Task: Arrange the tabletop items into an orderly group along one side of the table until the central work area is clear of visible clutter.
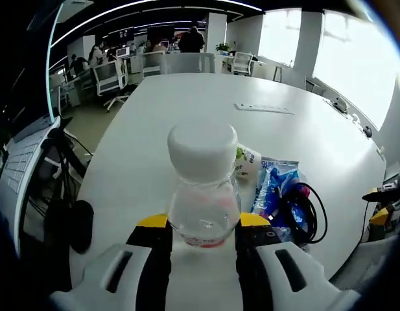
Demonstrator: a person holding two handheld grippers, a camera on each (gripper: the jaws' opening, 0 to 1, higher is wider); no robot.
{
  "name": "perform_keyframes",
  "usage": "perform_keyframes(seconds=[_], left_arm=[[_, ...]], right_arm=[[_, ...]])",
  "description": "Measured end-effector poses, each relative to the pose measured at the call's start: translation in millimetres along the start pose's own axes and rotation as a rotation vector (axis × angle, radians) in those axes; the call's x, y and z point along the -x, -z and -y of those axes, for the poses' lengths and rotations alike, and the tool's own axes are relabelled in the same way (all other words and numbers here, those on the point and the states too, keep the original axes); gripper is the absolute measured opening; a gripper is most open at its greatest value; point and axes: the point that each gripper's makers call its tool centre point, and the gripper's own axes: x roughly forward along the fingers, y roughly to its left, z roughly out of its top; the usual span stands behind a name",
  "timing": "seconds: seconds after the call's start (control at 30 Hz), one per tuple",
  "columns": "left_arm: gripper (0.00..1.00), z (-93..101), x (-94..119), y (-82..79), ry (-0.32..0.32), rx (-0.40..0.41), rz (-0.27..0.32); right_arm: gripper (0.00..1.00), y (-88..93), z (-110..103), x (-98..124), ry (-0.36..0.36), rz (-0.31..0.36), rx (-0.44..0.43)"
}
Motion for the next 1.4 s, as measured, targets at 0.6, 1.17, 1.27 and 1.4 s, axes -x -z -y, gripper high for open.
perform_keyframes(seconds=[0.6, 1.17, 1.27, 1.4], left_arm=[[0.36, -5.7, -6, 5.2, -0.044, -0.036, 0.045], [0.36, -15.5, -26, -15.9, -0.098, 0.003, 0.047], [0.36, -16.9, -29, -21.4, -0.107, 0.008, 0.052], [0.36, -20.0, -34, -30.6, -0.116, 0.018, 0.052]], right_arm=[[0.48, 1.3, 1, 1, 0.005, 0.003, 0.003], [0.47, 5.2, 4, 3, 0.015, -0.01, -0.002], [0.47, 5.7, 3, 2, 0.013, -0.014, -0.005], [0.47, 5.0, 2, 1, 0.011, -0.016, -0.003]])
